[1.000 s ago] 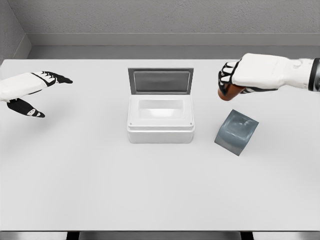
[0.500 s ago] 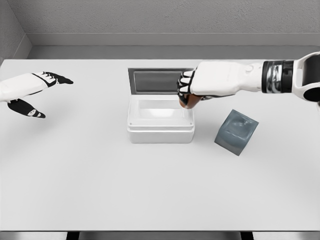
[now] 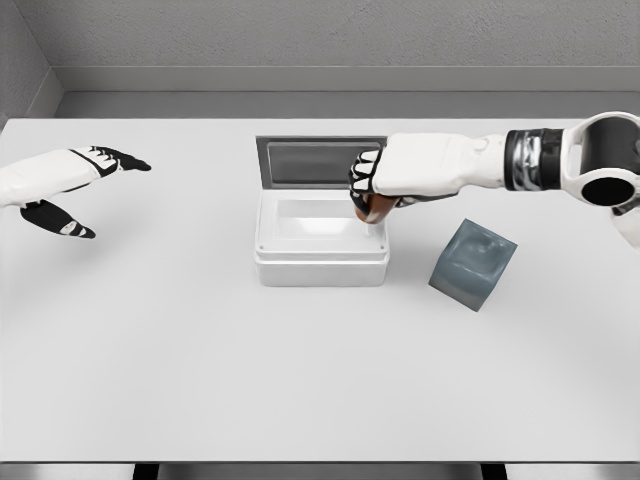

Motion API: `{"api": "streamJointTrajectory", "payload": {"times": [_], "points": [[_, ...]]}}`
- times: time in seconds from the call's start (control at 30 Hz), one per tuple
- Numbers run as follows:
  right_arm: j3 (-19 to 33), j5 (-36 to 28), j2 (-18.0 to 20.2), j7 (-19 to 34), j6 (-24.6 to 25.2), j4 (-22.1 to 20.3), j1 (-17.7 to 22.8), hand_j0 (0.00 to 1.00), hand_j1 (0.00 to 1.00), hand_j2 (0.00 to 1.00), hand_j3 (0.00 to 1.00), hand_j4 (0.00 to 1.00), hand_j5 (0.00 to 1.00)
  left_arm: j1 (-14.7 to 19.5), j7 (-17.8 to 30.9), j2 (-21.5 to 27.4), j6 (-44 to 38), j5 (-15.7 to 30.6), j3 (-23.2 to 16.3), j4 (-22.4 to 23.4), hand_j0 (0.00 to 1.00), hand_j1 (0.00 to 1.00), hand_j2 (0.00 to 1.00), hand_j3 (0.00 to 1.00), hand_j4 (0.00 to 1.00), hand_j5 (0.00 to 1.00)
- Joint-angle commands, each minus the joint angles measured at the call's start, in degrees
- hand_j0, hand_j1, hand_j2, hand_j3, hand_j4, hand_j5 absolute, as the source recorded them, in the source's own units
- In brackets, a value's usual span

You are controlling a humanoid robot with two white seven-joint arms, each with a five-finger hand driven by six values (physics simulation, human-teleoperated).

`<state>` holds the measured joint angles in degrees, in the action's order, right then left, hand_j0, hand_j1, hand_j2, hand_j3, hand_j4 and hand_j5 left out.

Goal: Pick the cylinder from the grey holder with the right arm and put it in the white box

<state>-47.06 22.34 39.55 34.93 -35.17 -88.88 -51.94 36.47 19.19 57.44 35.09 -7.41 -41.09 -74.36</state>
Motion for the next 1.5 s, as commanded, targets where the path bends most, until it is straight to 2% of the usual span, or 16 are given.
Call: {"api": "streamJointTrajectory", "payload": {"times": [0.0, 0.43, 0.47, 0.5, 0.87, 1.07, 1.2, 1.27, 1.33, 1.37, 1.4, 1.43, 1.47], "points": [[-0.05, 0.43, -0.44, 0.07, 0.17, 0.46, 0.00, 0.16, 0.16, 0.16, 0.16, 0.16, 0.16, 0.00, -0.03, 0.04, -0.09, 0.38, 0.04, -0.09, 1.00, 1.00, 1.00, 1.00, 1.00, 1.00], [-0.93, 1.31, -1.14, 0.07, 0.17, 2.21, 0.00, 0.16, 0.16, 0.16, 0.16, 0.16, 0.16, 0.00, -0.03, 0.04, -0.09, 0.38, -0.49, -0.18, 1.00, 1.00, 1.00, 1.00, 1.00, 1.00], [-1.02, 1.31, -1.14, 0.07, 0.17, 2.21, 0.00, 0.28, 0.28, 0.28, 0.28, 0.28, 0.28, 0.00, -0.03, 0.04, -0.09, 0.38, -0.49, -0.18, 1.00, 1.00, 1.00, 1.00, 1.00, 1.00], [-0.93, 1.48, -1.14, 0.07, 0.17, 2.21, -0.09, 1.00, 1.00, 1.00, 1.00, 1.00, 1.00, 0.00, -0.03, 0.04, -0.09, 0.38, -0.49, -0.18, 1.00, 1.00, 1.00, 1.00, 1.00, 1.00], [-0.23, 1.57, -1.05, 0.07, 0.17, 1.42, -0.79, 1.00, 1.00, 1.00, 1.00, 1.00, 1.00, 0.00, -0.03, 0.04, -0.09, 0.38, -0.57, -0.18, 1.00, 1.00, 1.00, 1.00, 1.00, 1.00], [0.39, 1.31, -0.70, 0.07, 0.17, -1.39, -0.79, 1.00, 1.00, 1.00, 1.00, 1.00, 1.00, 0.00, -0.03, 0.04, -0.09, 0.38, -0.66, -0.18, 1.00, 1.00, 1.00, 1.00, 1.00, 1.00], [4.95, 1.13, -0.08, 0.07, 0.17, -1.56, -0.26, 1.00, 1.00, 1.00, 1.00, 1.00, 1.00, 0.00, -0.03, 0.04, -0.09, 0.38, -0.66, -0.18, 1.00, 1.00, 1.00, 1.00, 1.00, 1.00], [7.94, -1.24, 1.58, 0.07, 0.17, -1.56, 0.00, 1.00, 1.00, 1.00, 1.00, 1.00, 1.00, 0.17, -0.03, 0.04, -0.09, 0.38, -0.75, -0.18, 1.00, 1.00, 1.00, 1.00, 1.00, 1.00], [10.75, -3.88, 4.31, 0.07, 0.17, -1.56, 0.26, 1.00, 1.00, 1.00, 1.00, 1.00, 1.00, 2.90, -0.55, -3.39, -0.09, 1.08, -0.84, 0.09, 1.00, 1.00, 1.00, 1.00, 1.00, 1.00], [10.76, -4.32, 5.54, 0.07, 0.17, -1.83, 0.35, 1.00, 1.00, 1.00, 1.00, 1.00, 1.00, 4.83, -0.73, -5.32, -0.09, 3.19, -0.84, 0.88, 1.00, 1.00, 1.00, 1.00, 1.00, 1.00], [11.02, -4.32, 5.80, 0.07, 0.17, -2.35, 1.32, 1.00, 1.00, 1.00, 1.00, 1.00, 1.00, 5.54, -0.73, -7.25, -0.09, 5.73, -0.84, 2.98, 1.00, 1.00, 1.00, 1.00, 1.00, 1.00], [11.11, -4.32, 7.47, 0.07, 0.17, -3.67, 1.67, 1.00, 1.00, 1.00, 1.00, 1.00, 1.00, 7.20, -0.64, -10.94, -0.09, 5.83, -0.84, 6.49, 1.00, 1.00, 1.00, 1.00, 1.00, 1.00], [11.11, -4.32, 8.35, 0.07, 0.17, -5.08, 2.37, 1.00, 1.00, 1.00, 1.00, 1.00, 1.00, 8.96, -0.55, -14.81, -0.09, 5.74, -0.84, 12.47, 1.00, 1.00, 1.00, 1.00, 1.00, 1.00]]}}
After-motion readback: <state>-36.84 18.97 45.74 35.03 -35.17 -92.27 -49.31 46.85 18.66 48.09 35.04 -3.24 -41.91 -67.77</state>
